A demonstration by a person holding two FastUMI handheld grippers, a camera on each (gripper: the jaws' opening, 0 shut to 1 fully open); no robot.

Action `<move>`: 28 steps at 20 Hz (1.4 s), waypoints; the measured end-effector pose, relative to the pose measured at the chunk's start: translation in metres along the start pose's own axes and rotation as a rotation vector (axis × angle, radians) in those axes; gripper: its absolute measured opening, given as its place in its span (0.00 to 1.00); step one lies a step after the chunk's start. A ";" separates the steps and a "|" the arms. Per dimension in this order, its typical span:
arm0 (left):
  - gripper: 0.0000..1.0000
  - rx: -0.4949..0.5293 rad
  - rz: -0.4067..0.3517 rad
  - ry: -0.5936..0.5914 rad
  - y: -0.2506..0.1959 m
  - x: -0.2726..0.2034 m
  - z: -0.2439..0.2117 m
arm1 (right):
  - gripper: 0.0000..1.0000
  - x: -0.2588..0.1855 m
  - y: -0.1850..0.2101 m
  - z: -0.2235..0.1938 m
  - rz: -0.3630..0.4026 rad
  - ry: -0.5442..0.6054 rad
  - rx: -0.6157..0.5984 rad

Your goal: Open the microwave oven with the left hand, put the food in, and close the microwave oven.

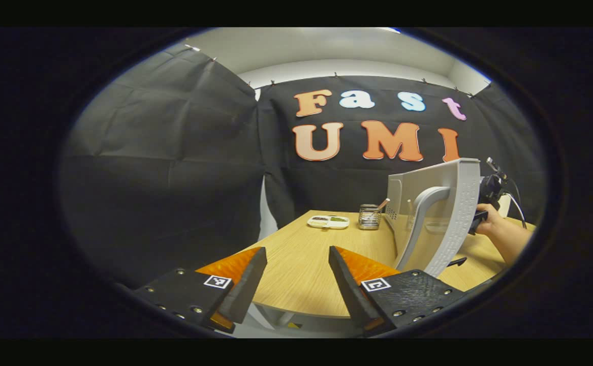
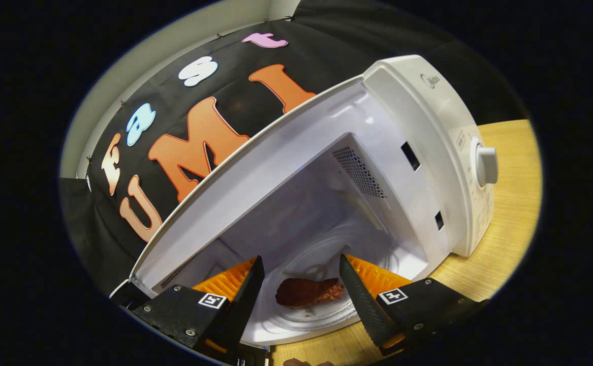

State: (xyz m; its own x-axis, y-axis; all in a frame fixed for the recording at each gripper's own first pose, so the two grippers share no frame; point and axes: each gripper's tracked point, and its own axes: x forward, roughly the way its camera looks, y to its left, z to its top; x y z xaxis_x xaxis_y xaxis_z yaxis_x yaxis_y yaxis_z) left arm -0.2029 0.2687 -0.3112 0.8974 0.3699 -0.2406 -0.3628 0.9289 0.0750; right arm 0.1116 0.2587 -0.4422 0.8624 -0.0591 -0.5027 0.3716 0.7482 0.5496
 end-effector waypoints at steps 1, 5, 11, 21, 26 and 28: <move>0.77 0.001 -0.017 -0.006 -0.009 0.005 0.002 | 0.93 -0.011 -0.002 0.004 0.014 -0.005 -0.024; 0.77 0.012 -0.091 -0.033 -0.040 0.015 0.012 | 0.93 -0.055 -0.003 0.027 0.089 -0.021 -0.120; 0.77 -0.009 -0.099 -0.036 -0.061 0.016 0.006 | 0.93 -0.108 -0.032 0.064 0.173 0.006 -0.272; 0.76 0.002 -0.281 -0.078 -0.162 0.001 0.030 | 0.93 -0.170 -0.079 0.138 0.246 -0.038 -0.419; 0.76 0.045 -0.390 -0.086 -0.231 -0.003 0.035 | 0.93 -0.188 -0.108 0.159 0.255 -0.041 -0.482; 0.76 0.051 -0.429 -0.080 -0.258 -0.006 0.032 | 0.92 -0.191 -0.118 0.169 0.248 -0.043 -0.488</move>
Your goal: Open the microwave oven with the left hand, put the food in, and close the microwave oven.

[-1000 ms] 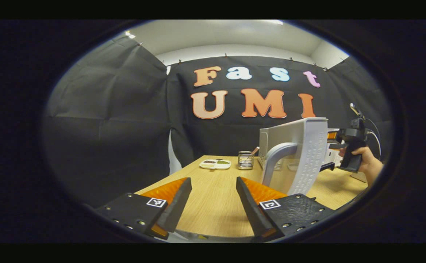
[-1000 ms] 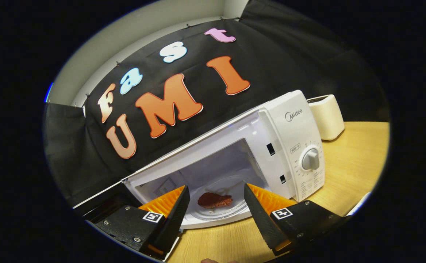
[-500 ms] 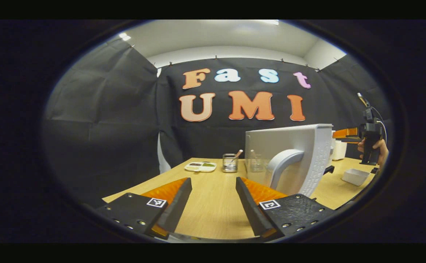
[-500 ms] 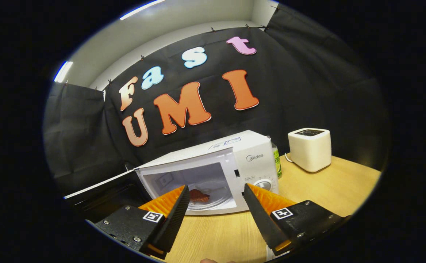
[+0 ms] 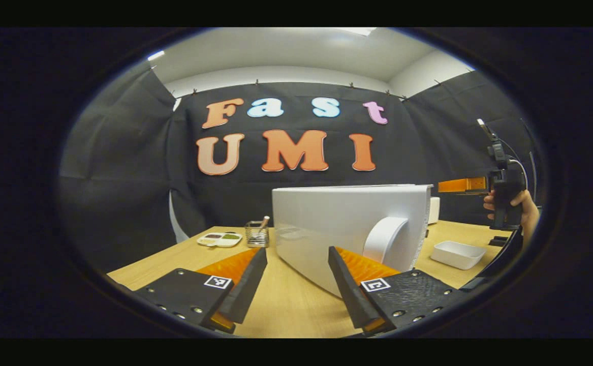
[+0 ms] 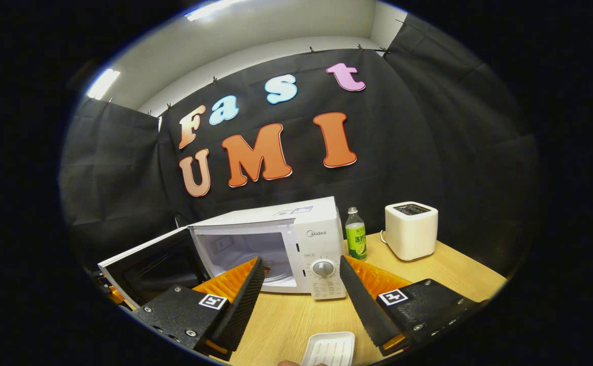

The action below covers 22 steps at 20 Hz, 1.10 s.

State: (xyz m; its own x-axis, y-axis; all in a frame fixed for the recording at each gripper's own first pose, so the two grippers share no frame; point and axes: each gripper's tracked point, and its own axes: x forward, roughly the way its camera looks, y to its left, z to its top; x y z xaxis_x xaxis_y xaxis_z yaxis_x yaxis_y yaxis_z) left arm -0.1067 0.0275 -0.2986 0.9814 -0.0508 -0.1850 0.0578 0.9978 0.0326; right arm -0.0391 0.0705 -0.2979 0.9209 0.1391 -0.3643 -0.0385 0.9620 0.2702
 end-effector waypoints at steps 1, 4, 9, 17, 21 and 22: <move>0.76 0.003 -0.019 0.003 -0.013 0.004 0.001 | 0.92 -0.003 -0.008 0.002 -0.005 -0.001 -0.005; 0.76 0.023 -0.071 0.002 -0.049 0.019 0.003 | 0.93 -0.012 -0.021 0.008 -0.004 -0.014 -0.039; 0.64 0.005 -0.170 0.012 -0.106 0.054 0.002 | 0.93 -0.021 -0.044 0.013 -0.020 -0.023 -0.071; 0.28 0.023 -0.233 0.071 -0.169 0.116 -0.020 | 0.92 -0.023 -0.076 0.013 -0.070 -0.024 -0.053; 0.14 -0.059 -0.235 0.105 -0.185 0.151 -0.034 | 0.93 -0.024 -0.081 0.009 -0.078 -0.018 -0.072; 0.08 -0.069 -0.235 0.106 -0.187 0.159 -0.034 | 0.93 -0.024 -0.082 0.009 -0.079 -0.017 -0.080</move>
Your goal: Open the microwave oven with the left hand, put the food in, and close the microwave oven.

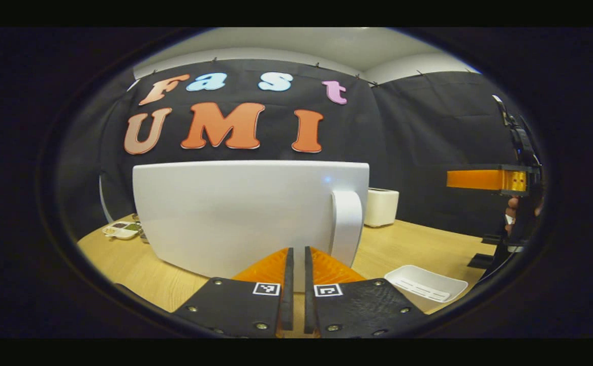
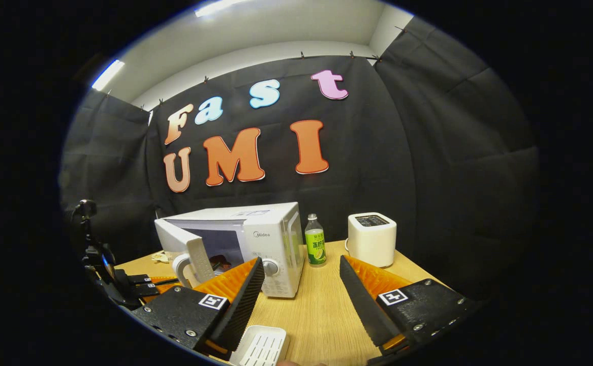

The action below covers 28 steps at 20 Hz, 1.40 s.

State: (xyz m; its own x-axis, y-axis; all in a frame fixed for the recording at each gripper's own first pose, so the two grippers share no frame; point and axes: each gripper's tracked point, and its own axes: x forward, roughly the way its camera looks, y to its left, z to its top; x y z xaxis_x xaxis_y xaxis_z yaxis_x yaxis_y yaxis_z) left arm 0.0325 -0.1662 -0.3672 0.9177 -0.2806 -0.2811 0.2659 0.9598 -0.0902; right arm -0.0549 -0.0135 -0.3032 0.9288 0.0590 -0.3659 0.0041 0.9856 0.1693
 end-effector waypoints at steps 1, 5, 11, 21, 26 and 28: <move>0.10 -0.006 0.010 -0.001 0.000 0.006 -0.001 | 0.93 0.000 0.000 0.000 0.001 -0.002 -0.008; 0.09 0.009 0.033 0.001 -0.004 0.034 -0.004 | 0.93 0.002 -0.001 -0.001 0.000 0.002 -0.022; 0.08 0.081 0.115 0.037 0.009 0.084 -0.012 | 0.93 0.001 -0.003 -0.001 -0.003 -0.006 -0.038; 0.04 0.085 0.158 0.059 0.007 0.112 -0.016 | 0.93 0.005 -0.012 -0.007 -0.023 0.008 -0.032; 0.07 0.087 0.157 0.066 -0.003 0.108 -0.010 | 0.93 0.001 -0.006 -0.003 -0.011 0.011 -0.061; 0.07 0.078 0.150 0.035 -0.003 0.093 0.012 | 0.93 0.001 -0.009 0.009 -0.017 -0.008 -0.079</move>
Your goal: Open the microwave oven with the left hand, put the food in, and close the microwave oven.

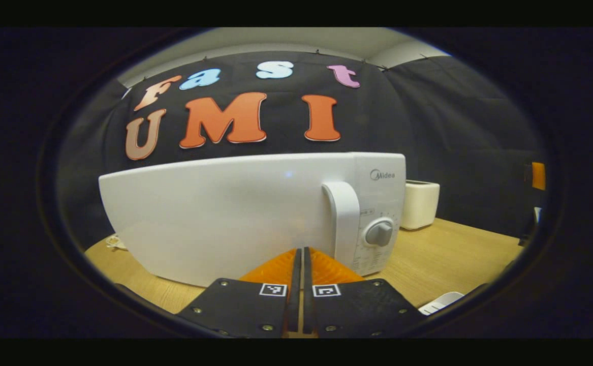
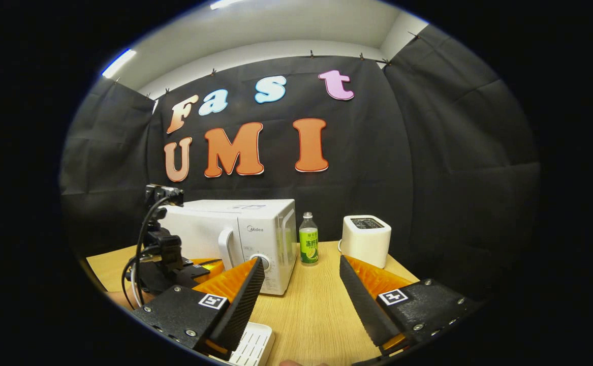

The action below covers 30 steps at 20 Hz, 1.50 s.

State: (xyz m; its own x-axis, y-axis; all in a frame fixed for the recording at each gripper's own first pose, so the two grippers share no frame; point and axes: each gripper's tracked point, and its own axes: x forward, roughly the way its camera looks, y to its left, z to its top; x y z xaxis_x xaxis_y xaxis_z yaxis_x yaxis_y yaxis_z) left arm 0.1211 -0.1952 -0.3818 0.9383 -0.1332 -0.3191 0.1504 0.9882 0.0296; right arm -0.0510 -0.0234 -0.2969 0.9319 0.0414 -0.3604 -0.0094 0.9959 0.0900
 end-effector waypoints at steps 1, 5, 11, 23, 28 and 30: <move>0.04 0.003 0.007 -0.015 0.007 -0.010 0.016 | 0.93 0.000 -0.003 0.008 -0.005 -0.011 -0.007; 0.05 0.011 0.030 -0.070 0.042 -0.057 0.084 | 0.93 0.000 -0.003 0.040 -0.010 -0.046 -0.034; 0.22 0.001 0.124 -0.131 0.106 -0.126 0.173 | 0.93 0.002 0.010 0.091 0.026 -0.072 -0.070; 0.77 0.025 0.219 -0.180 0.179 -0.208 0.258 | 0.93 0.009 0.054 0.192 0.120 -0.154 -0.053; 0.83 -0.023 0.244 -0.209 0.201 -0.222 0.290 | 0.93 0.012 0.066 0.211 0.140 -0.178 -0.062; 0.83 0.002 0.266 -0.221 0.209 -0.223 0.296 | 0.93 0.013 0.069 0.215 0.148 -0.183 -0.057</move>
State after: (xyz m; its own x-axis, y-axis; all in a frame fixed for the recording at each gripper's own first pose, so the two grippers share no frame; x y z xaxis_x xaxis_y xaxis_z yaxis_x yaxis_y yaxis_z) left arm 0.0354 0.0182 -0.0237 0.9895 0.1152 -0.0868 -0.1078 0.9904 0.0863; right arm 0.0387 0.0286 -0.0960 0.9689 0.1768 -0.1729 -0.1660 0.9833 0.0751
